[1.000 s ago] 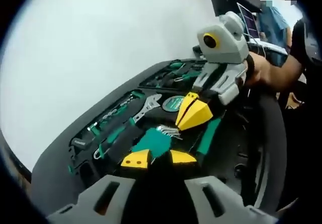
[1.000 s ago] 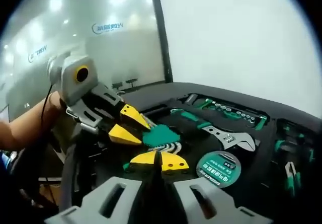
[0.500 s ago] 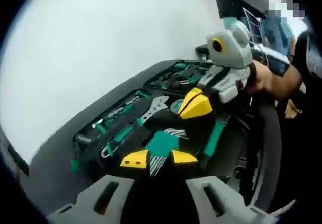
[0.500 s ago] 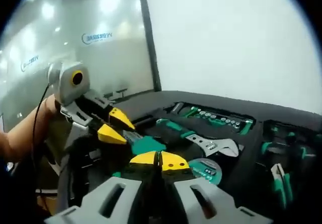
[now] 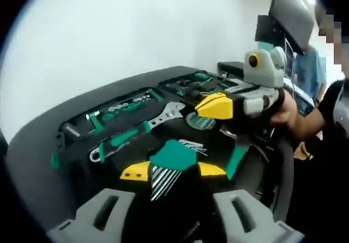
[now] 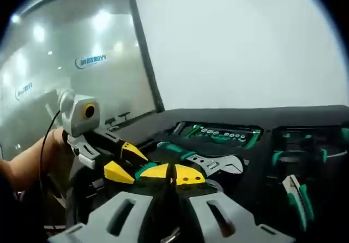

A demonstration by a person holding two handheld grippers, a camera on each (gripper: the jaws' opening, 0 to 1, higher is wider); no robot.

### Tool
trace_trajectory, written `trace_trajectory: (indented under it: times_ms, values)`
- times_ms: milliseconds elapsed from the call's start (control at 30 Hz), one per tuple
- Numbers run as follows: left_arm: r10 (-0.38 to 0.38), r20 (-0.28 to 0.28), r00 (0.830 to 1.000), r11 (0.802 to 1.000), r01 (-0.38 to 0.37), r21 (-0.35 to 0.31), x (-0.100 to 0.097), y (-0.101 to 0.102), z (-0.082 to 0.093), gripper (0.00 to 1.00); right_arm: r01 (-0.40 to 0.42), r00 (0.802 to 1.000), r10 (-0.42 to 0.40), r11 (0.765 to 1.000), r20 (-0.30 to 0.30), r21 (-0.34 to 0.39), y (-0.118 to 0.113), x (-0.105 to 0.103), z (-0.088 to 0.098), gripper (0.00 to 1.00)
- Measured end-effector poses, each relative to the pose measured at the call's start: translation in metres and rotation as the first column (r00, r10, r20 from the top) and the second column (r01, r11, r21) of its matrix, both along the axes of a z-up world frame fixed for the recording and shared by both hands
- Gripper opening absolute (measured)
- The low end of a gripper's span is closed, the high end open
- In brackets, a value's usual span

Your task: Pick up the tools and put them into their designated positions in the toolbox.

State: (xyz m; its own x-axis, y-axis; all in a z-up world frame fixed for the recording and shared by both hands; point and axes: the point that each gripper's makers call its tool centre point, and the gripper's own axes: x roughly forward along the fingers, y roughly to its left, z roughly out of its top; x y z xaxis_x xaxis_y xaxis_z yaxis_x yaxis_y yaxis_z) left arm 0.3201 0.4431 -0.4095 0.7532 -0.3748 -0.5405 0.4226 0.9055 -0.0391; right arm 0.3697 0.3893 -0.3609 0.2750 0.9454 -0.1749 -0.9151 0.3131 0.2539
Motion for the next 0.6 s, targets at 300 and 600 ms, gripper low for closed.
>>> trace_trajectory:
  times_ms: [300,600]
  values:
    - [0.009,0.036,0.999,1.0,-0.009,0.022,-0.002,-0.004,0.006,0.23,-0.036,0.999,0.037,0.999,0.017,-0.018,0.004,-0.006,-0.004,0.04]
    - [0.168,0.049,0.985,0.98,-0.172,0.097,-0.013,0.012,0.017,0.04,-0.123,0.979,0.131,0.991,0.155,-0.062,0.014,-0.034,-0.004,0.0]
